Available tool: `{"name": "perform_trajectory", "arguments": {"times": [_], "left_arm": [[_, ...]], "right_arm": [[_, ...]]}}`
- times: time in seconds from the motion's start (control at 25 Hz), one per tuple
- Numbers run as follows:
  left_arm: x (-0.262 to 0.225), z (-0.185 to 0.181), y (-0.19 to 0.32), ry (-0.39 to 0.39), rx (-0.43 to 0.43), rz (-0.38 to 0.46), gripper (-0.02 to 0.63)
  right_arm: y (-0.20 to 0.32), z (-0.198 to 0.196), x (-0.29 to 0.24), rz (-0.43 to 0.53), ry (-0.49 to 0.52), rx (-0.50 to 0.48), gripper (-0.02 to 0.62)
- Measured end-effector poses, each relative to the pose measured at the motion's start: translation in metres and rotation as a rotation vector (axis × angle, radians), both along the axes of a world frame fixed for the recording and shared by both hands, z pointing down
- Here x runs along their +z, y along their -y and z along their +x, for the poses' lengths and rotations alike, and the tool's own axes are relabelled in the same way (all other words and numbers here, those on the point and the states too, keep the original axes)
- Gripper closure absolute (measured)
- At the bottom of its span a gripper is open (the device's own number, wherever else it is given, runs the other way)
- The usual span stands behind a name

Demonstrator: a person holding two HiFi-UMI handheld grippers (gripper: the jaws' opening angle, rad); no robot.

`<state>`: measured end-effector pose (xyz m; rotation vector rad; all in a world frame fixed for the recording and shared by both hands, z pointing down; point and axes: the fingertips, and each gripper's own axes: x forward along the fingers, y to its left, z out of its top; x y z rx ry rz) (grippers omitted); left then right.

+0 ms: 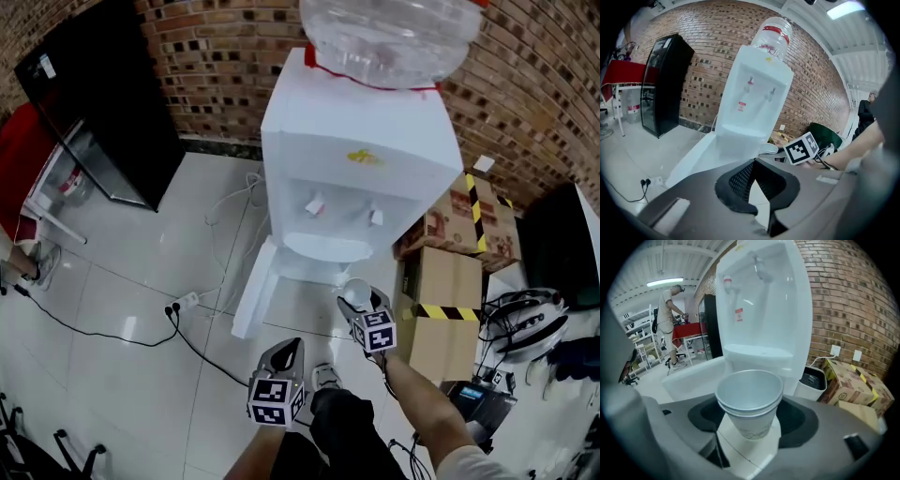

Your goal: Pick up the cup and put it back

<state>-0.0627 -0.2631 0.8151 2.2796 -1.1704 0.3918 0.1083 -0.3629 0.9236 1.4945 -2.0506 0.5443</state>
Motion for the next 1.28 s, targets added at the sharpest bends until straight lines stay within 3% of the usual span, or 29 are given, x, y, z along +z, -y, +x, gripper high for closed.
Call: {"name": "perform_trajectory", "arguments": {"times": [0.24, 0.48, 0.76, 1.28], "left_arm": [[0.081, 0.012, 0.047, -0.017, 0.065, 0.058, 0.603], [0.139, 0.032, 0.083, 0.013, 0.17, 0.106, 0.603], [0.164, 0.024, 0.098, -0.011, 0.112, 0.102, 0.603], [0.184, 0.013, 0.095, -0.057, 0.028, 0.071, 0.603]], "right_arm": [[0.068, -0.006, 0.093, 0.053, 0.016, 0.013, 0.25], [0.132, -0.023, 0.171, 0.084, 0.028, 0.007, 0.25], [0.181, -0.024, 0.233, 0.095, 0.075, 0.094, 0.244], [0.209, -0.028, 0.251, 0.123, 0.075, 0.107, 0.238]]}}
